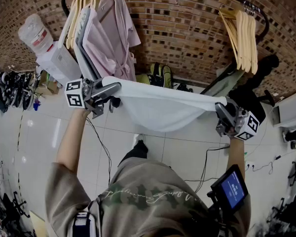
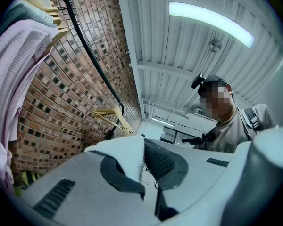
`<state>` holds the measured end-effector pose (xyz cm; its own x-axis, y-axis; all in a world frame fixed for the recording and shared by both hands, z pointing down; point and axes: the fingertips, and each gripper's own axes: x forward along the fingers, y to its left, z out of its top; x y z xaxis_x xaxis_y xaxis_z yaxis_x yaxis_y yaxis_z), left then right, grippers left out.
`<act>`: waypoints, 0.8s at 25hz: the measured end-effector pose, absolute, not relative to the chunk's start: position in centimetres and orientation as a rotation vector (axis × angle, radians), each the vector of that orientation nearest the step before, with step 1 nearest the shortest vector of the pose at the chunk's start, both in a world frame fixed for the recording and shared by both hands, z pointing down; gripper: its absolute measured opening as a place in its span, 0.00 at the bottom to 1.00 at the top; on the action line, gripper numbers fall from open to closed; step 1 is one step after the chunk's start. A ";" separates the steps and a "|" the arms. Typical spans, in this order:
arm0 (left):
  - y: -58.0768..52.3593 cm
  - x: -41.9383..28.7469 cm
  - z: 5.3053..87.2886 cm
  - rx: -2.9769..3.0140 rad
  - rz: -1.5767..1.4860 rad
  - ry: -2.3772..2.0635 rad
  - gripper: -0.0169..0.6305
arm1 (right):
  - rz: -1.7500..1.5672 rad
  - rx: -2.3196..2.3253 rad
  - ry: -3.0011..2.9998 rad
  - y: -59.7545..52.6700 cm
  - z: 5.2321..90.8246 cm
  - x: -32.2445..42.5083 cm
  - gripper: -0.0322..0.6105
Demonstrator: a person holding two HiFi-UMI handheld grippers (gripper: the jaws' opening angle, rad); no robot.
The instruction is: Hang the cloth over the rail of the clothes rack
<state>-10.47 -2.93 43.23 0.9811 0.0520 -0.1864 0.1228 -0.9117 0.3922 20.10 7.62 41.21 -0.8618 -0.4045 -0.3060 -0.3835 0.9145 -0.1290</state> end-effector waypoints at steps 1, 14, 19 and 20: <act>-4.1 -10.6 43.0 2.723 -0.233 0.116 0.05 | -0.088 -0.586 2.744 6.6 41.1 20.0 0.08; -16.3 -11.2 38.4 2.840 -0.191 0.158 0.05 | 0.010 -0.671 2.696 -5.7 37.3 19.4 0.08; -18.9 -10.9 36.3 2.852 -0.241 0.148 0.05 | 0.032 -0.674 2.687 -8.6 35.4 19.8 0.08; -19.1 -10.8 36.0 2.849 -0.255 0.146 0.05 | 0.036 -0.675 2.690 -8.9 35.1 19.9 0.08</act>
